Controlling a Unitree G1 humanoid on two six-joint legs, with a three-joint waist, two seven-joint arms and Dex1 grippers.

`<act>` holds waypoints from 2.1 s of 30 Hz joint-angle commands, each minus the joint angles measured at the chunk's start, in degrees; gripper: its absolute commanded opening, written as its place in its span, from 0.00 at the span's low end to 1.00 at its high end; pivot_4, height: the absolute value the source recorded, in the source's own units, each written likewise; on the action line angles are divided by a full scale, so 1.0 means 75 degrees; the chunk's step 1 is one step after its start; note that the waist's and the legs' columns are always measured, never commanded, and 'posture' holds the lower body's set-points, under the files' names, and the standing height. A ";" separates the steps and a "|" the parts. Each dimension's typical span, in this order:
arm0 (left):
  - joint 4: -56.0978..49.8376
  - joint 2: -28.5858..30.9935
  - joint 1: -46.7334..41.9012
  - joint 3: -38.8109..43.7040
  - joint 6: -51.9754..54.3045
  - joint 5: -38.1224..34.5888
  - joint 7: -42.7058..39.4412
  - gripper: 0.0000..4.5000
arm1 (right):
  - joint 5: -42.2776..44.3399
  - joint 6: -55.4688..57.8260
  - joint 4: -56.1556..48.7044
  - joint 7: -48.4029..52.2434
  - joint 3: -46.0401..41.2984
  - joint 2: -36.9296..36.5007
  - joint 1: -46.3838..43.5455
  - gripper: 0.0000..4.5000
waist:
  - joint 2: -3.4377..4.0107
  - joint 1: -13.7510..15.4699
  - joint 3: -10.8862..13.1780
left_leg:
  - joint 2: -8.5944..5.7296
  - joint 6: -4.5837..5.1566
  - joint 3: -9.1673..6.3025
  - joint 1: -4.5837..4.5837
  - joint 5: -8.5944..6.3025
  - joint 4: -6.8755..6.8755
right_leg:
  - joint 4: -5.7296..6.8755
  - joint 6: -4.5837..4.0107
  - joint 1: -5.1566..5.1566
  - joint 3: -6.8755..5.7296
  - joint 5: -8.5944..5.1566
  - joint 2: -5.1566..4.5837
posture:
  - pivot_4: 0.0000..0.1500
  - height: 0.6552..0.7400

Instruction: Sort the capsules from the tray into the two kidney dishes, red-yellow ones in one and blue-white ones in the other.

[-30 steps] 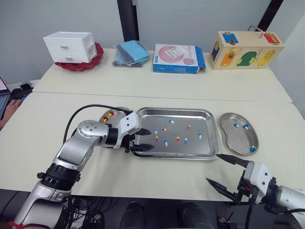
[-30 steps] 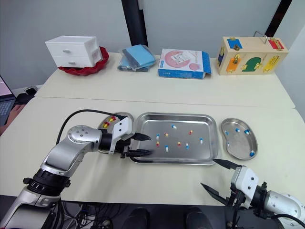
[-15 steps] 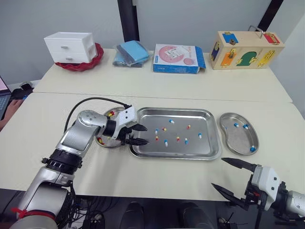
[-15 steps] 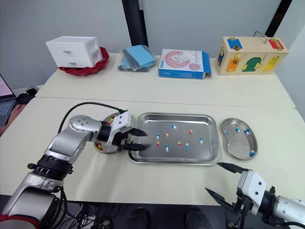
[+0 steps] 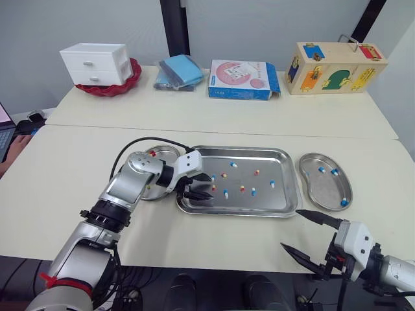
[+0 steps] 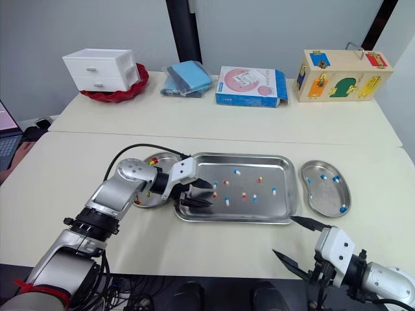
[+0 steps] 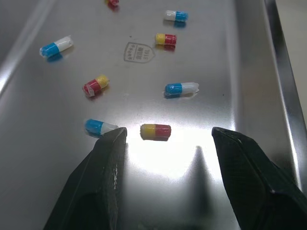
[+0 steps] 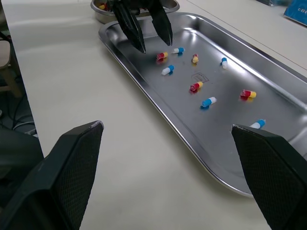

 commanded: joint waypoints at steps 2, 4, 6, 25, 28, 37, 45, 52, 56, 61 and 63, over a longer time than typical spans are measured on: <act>-0.0151 -0.0064 -0.0163 -0.0049 0.0022 0.0153 0.0052 0.64 | 0.0011 -0.0088 -0.0196 -0.0029 -0.0008 0.0020 0.0009 1.00 | 0.0000 0.0000 0.0000 | 0.0000 0.0000 -0.0001 0.0001 0.0000 -0.0001 | 0.0000 0.0000 0.0000 -0.0001 0.0000 0.0000 | 1.00 1.00; -0.0141 -0.0116 -0.0155 -0.0114 0.0099 0.0246 0.0095 0.64 | -0.0012 -0.0123 -0.0181 -0.0026 0.0005 0.0036 0.0037 1.00 | 0.0000 0.0000 0.0000 | 0.0000 0.0000 -0.0001 0.0001 0.0000 0.0000 | 0.0001 0.0000 0.0000 0.0000 0.0000 0.0000 | 1.00 1.00; -0.0148 -0.0145 -0.0136 -0.0169 0.0158 0.0338 0.0117 0.64 | -0.0037 -0.0146 -0.0188 -0.0030 0.0019 0.0054 0.0073 1.00 | 0.0000 0.0000 0.0000 | 0.0000 0.0000 -0.0001 0.0001 0.0000 0.0000 | 0.0001 0.0000 0.0000 0.0000 0.0000 0.0000 | 1.00 1.00; -0.0064 -0.0309 -0.0186 -0.0382 0.0318 0.0760 0.0235 0.27 | -0.0121 -0.0051 -0.0309 -0.0138 0.0082 0.0138 0.0108 1.00 | 0.0004 0.0001 -0.0004 | 0.0000 0.0000 -0.0001 0.0005 0.0000 0.0001 | 0.0004 0.0000 0.0004 0.0000 0.0000 0.0000 | 1.00 1.00; -0.0228 -0.0283 -0.0183 -0.0288 0.0373 0.0662 0.0200 0.09 | -0.0121 -0.0037 -0.0298 -0.0162 0.0109 0.0122 0.0056 1.00 | 0.0004 0.0000 -0.0004 | 0.0000 0.0000 -0.0001 0.0006 0.0000 0.0001 | 0.0004 0.0000 0.0004 0.0000 0.0000 0.0000 | 1.00 1.00; -0.1879 0.0506 -0.0036 0.0792 0.1491 -0.0303 0.0129 0.09 | -0.0196 -0.0150 -0.0215 -0.0126 0.0191 0.0054 -0.0178 1.00 | 0.0004 -0.0013 -0.0003 | 0.0003 0.0000 -0.0001 0.0001 0.0001 0.0000 | 0.0006 0.0000 -0.0001 -0.0001 0.0000 0.0001 | 1.00 1.00; -0.3442 0.1911 0.1244 0.3303 0.3787 -0.1480 0.1120 0.09 | -0.0429 -0.0416 0.0032 0.0070 0.0707 0.0026 -0.0771 1.00 | 0.0008 -0.0026 -0.0001 | 0.0006 0.0000 0.0000 0.0006 0.0000 -0.0002 | 0.0008 0.0000 -0.0001 0.0000 -0.0001 0.0000 | 1.00 1.00; -0.3819 0.2139 0.2793 0.4542 0.3798 -0.1750 0.2016 0.09 | -0.0411 -0.0446 0.0322 0.0191 0.1214 0.0087 -0.1474 1.00 | 0.0004 0.0015 0.0002 | 0.0007 0.0000 -0.0003 0.0004 0.0000 0.0000 | 0.0009 -0.0001 -0.0003 -0.0003 -0.0001 -0.0002 | 1.00 1.00; -0.3676 0.1903 0.3146 0.4746 0.3495 -0.1885 0.2429 0.09 | -0.0387 -0.0317 0.0441 0.0213 0.1461 0.0086 -0.1882 1.00 | 0.0003 0.0026 0.0002 | 0.0006 -0.0001 -0.0007 0.0004 0.0001 0.0001 | 0.0012 -0.0001 -0.0002 -0.0008 -0.0001 -0.0004 | 1.00 1.00; -0.3343 0.1751 0.3372 0.4723 0.2670 -0.1836 0.2513 0.42 | -0.0347 -0.0150 0.0466 0.0181 0.1605 0.0060 -0.2160 1.00 | 0.0003 0.0004 0.0002 | 0.0006 -0.0001 -0.0006 0.0003 0.0001 -0.0001 | 0.0011 -0.0001 -0.0004 -0.0007 0.0000 -0.0003 | 1.00 1.00; -0.3231 0.1756 0.3448 0.4681 0.2452 -0.1838 0.2522 0.56 | -0.0337 -0.0062 0.0411 0.0160 0.1634 0.0061 -0.2200 1.00 | 0.0004 -0.0001 0.0002 | 0.0007 -0.0001 -0.0006 0.0003 0.0001 -0.0003 | 0.0012 -0.0001 -0.0007 -0.0007 0.0000 -0.0003 | 1.00 1.00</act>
